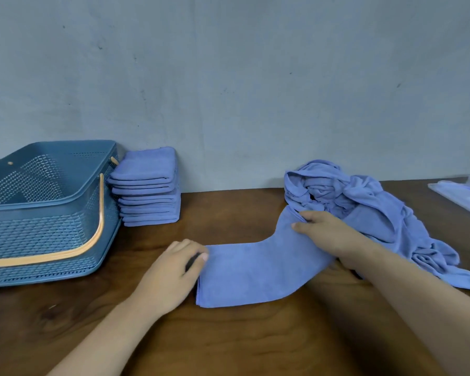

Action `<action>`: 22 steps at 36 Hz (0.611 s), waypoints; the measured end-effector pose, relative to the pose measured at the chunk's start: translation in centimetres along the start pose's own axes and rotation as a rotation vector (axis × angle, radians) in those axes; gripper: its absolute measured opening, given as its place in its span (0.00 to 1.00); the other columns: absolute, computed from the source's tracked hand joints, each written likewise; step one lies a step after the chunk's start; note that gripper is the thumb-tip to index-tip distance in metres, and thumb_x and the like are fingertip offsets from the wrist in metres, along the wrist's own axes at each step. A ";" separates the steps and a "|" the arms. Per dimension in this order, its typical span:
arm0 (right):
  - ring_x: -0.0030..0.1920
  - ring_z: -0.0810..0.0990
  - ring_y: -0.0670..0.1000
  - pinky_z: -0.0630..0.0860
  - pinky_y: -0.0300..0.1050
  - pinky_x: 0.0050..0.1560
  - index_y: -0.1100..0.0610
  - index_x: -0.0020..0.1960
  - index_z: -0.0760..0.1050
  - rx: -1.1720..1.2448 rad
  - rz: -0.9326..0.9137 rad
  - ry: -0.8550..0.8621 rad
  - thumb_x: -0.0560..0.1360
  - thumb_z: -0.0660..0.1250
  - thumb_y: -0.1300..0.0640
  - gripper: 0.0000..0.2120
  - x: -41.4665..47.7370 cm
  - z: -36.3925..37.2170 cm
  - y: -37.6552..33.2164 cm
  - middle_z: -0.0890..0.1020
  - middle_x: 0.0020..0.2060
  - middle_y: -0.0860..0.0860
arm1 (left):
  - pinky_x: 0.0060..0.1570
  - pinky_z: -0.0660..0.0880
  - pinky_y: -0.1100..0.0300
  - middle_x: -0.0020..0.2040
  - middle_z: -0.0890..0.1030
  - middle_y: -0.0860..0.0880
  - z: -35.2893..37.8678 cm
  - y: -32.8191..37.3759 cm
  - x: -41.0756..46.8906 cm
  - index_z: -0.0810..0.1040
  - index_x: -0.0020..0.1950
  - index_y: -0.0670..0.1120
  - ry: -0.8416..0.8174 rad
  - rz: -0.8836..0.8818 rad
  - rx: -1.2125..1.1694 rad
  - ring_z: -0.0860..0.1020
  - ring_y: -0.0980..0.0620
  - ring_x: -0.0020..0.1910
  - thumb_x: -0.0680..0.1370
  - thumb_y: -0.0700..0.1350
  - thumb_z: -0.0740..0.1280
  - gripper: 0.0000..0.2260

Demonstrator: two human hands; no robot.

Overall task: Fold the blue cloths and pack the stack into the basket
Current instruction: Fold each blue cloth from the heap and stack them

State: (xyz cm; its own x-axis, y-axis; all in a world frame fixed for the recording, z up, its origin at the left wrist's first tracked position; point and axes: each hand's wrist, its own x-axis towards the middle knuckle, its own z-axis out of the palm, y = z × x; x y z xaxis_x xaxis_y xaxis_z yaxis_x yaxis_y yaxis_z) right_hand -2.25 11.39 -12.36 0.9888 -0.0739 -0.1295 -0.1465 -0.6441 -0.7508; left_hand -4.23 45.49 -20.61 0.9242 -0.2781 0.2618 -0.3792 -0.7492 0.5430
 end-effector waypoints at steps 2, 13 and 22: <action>0.45 0.79 0.57 0.75 0.50 0.51 0.64 0.54 0.78 -0.016 0.008 -0.026 0.82 0.68 0.50 0.16 -0.1 0.4 -1.0 0.79 0.45 0.58 | 0.60 0.72 0.61 0.56 0.79 0.64 -0.4 -1.0 -0.5 0.80 0.57 0.62 0.015 -0.028 -0.110 0.74 0.60 0.61 0.87 0.56 0.59 0.10; 0.31 0.63 0.49 0.60 0.46 0.36 0.52 0.34 0.60 -0.093 0.064 -0.107 0.79 0.68 0.56 0.20 0.4 4.2 -6.6 0.64 0.30 0.49 | 0.58 0.76 0.61 0.54 0.84 0.63 -0.1 -1.4 -0.1 0.83 0.52 0.58 -0.009 -0.124 -0.369 0.81 0.61 0.55 0.86 0.51 0.64 0.08; 0.24 0.69 0.49 0.73 0.43 0.31 0.56 0.39 0.67 0.057 0.104 -0.306 0.79 0.62 0.65 0.12 -0.8 9.8 -7.9 0.67 0.29 0.52 | 0.57 0.75 0.60 0.50 0.85 0.63 -0.3 -1.3 0.1 0.84 0.50 0.56 0.008 -0.177 -0.398 0.81 0.64 0.53 0.87 0.50 0.61 0.12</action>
State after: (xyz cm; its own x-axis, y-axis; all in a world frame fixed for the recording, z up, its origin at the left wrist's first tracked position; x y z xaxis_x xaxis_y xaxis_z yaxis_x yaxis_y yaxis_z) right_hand -2.12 24.00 -12.74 0.9157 0.1007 -0.3891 -0.2558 -0.6008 -0.7574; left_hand -3.63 46.64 -21.04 0.9768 -0.1606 0.1420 -0.2041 -0.4942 0.8450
